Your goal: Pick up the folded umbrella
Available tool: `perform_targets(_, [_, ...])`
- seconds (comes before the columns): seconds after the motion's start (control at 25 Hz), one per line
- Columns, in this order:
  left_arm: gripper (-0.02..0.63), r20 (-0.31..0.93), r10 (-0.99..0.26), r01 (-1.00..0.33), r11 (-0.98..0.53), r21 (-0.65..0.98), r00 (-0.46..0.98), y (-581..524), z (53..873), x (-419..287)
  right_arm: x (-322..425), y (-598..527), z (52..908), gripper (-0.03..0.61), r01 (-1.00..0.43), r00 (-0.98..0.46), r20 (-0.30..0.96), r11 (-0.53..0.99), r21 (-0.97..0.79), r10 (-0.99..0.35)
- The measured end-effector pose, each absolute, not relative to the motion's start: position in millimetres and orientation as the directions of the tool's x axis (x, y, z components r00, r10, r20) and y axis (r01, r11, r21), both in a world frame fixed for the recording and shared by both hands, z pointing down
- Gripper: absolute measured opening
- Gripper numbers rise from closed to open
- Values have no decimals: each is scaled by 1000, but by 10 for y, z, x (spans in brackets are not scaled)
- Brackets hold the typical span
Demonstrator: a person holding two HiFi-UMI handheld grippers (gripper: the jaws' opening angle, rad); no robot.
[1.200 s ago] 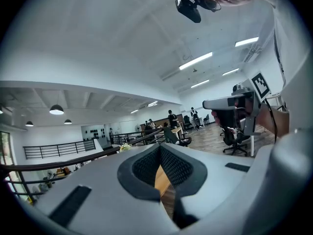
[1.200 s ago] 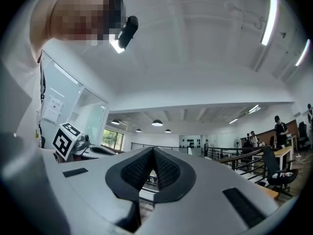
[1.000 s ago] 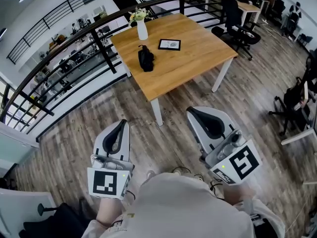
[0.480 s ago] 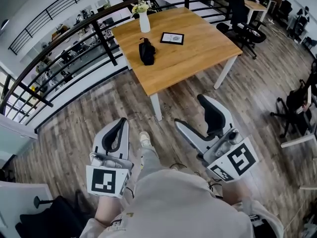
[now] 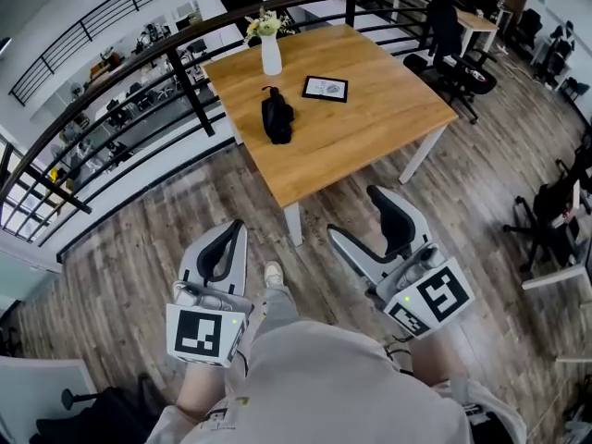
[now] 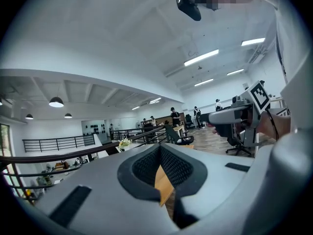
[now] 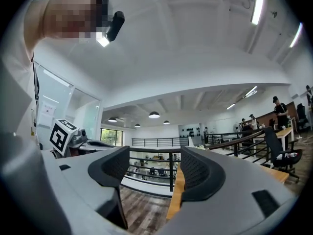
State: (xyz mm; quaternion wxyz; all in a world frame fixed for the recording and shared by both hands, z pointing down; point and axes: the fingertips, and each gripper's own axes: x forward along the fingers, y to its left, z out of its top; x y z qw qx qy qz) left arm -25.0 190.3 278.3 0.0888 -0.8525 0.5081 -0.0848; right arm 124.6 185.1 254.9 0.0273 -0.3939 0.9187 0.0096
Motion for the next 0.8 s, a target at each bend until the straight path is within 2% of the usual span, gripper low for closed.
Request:
perform_targets(0.32, [17,79,-874,-849,-484,-213,479,664,2862,-767,627,663,2814,334,-681,-732,37,732,-27,-680])
perform_targets(0.8, [17,142,-852,-834,-523,-179,504,-1097,2947,-1661,-144,-1238,2877,334,-752,-659,102,655,-73,-745])
